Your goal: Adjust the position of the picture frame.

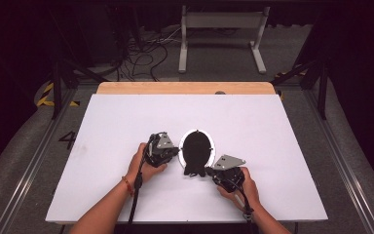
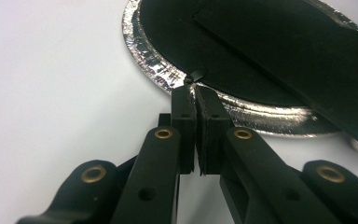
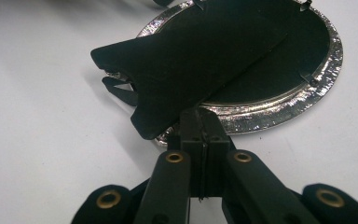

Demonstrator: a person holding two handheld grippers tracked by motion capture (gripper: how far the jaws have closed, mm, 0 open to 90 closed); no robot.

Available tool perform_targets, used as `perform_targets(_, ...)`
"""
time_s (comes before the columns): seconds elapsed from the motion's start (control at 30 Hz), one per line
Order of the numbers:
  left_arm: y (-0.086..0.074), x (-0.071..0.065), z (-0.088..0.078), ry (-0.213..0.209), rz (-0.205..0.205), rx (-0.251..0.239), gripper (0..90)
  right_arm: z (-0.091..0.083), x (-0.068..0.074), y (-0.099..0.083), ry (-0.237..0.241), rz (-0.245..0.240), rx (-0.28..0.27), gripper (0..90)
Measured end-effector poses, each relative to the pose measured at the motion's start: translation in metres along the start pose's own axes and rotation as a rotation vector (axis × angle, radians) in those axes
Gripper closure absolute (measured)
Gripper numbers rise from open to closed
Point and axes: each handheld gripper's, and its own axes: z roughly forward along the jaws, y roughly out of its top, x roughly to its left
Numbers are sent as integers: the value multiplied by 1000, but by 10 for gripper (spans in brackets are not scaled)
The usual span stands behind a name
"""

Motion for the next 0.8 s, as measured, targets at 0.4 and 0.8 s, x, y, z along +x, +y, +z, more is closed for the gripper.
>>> perform_targets(0.4, -34, 0, -64, -49, -10, -106, 838, -16, -13, -8, 23, 21, -33, 878)
perform_targets(0.8, -95, 7, -118, 4, -26, -160, 748, -36, -29, -16, 42, 25, -25, 831)
